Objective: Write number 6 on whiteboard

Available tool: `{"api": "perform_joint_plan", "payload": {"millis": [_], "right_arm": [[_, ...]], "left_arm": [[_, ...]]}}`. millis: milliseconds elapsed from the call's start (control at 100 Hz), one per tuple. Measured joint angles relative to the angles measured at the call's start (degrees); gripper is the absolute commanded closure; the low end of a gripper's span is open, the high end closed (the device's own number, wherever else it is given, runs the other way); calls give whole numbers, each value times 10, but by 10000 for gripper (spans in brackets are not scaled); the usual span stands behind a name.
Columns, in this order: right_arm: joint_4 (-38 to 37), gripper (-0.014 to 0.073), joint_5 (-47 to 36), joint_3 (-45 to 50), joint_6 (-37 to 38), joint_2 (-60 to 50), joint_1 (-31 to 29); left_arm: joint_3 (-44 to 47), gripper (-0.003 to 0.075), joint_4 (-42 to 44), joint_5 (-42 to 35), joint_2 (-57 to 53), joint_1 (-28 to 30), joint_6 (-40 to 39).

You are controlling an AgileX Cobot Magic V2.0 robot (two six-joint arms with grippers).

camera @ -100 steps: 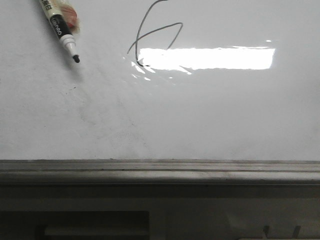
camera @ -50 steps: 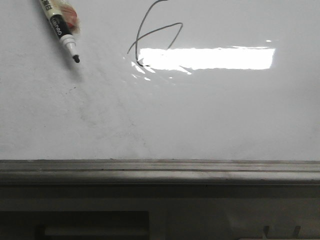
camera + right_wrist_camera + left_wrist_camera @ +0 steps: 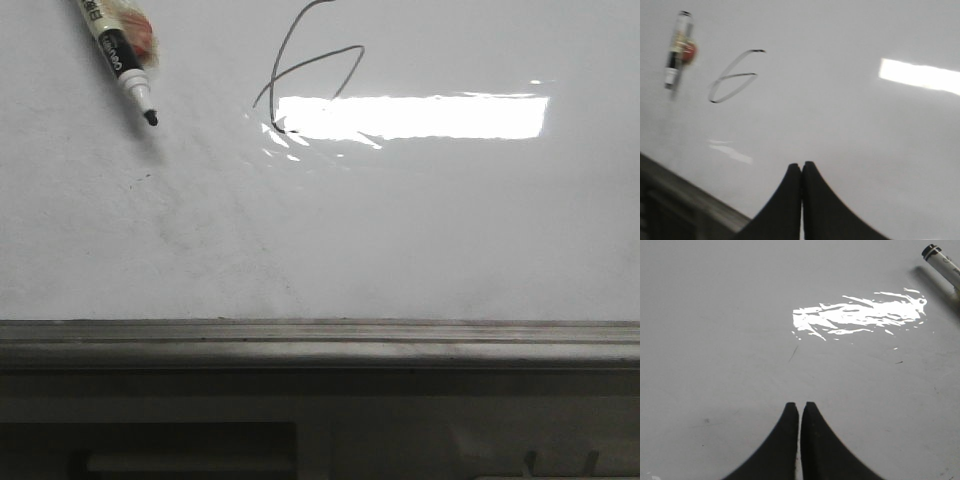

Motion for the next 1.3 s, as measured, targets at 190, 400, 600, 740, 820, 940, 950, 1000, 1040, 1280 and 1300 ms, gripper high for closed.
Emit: {"api": "perform_joint_plan", "payload": {"millis": [190,400,600,740,820,940,950,1000,1040,1280,1300], "right_arm": [[-191,645,-72,45,134,0,-47],[-229,645,-165,124,148,0,-106],[-233,645,-201,148,150,0,-137],[-233,645,-202,148,150,0,-148],[-233,645,-202,148,150,0,-150],[-233,645,-202,148,150,0,-151],[-233,645,-202,148,150,0,-151],[-233,645,-202,148,150,0,-151],[-233,645,-202,148,150,0,-151],[-233,645,-202,148,150,0,-151],[-233,645,-202,148,150,0,-151]], "left_arm": [[0,740,0,1,0,0,0],[0,740,0,2,0,0,-1],[0,740,0,2,0,0,-1],[0,740,0,2,0,0,-1],[0,740,0,2,0,0,-1],[0,740,0,2,0,0,-1],[0,740,0,2,0,0,-1],[0,740,0,2,0,0,-1],[0,740,0,2,0,0,-1],[0,740,0,2,0,0,-1],[0,740,0,2,0,0,-1]]}}
